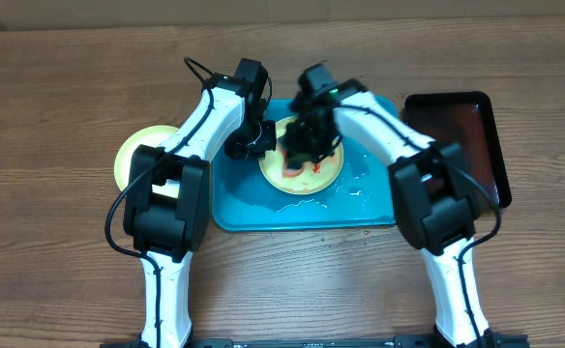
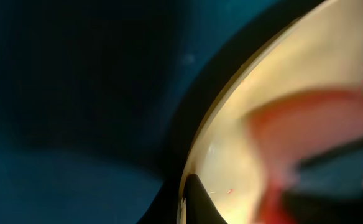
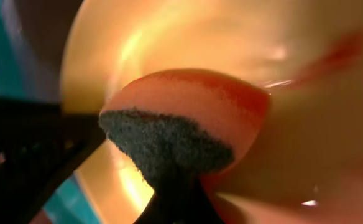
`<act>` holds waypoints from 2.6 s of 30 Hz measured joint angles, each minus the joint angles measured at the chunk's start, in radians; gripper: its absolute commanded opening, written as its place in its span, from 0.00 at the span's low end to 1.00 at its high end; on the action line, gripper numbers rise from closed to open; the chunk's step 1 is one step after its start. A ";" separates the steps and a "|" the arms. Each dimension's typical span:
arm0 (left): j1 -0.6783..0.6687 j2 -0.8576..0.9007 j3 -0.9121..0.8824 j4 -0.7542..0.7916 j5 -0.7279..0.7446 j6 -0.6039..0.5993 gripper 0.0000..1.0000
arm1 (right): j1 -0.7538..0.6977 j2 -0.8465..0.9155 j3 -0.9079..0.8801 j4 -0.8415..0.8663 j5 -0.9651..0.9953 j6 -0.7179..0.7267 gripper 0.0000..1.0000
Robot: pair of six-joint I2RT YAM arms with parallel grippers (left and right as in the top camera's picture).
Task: Clean dirty plates on tray and stack at the side
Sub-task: 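Scrub the yellow plate's red sauce with the sponge in the right gripper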
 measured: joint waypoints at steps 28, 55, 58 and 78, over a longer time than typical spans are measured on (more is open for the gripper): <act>-0.005 0.003 0.000 -0.003 0.045 -0.015 0.04 | -0.092 -0.058 -0.011 -0.158 0.433 -0.029 0.04; -0.004 0.003 0.000 -0.014 0.044 -0.015 0.04 | 0.013 0.006 -0.013 0.039 -0.054 -0.055 0.04; 0.000 0.003 0.000 -0.014 0.050 -0.015 0.04 | 0.006 0.010 -0.013 0.023 -0.081 -0.054 0.04; 0.025 0.008 0.000 -0.021 0.112 -0.015 0.04 | -0.032 -0.064 -0.013 -0.201 0.444 0.016 0.04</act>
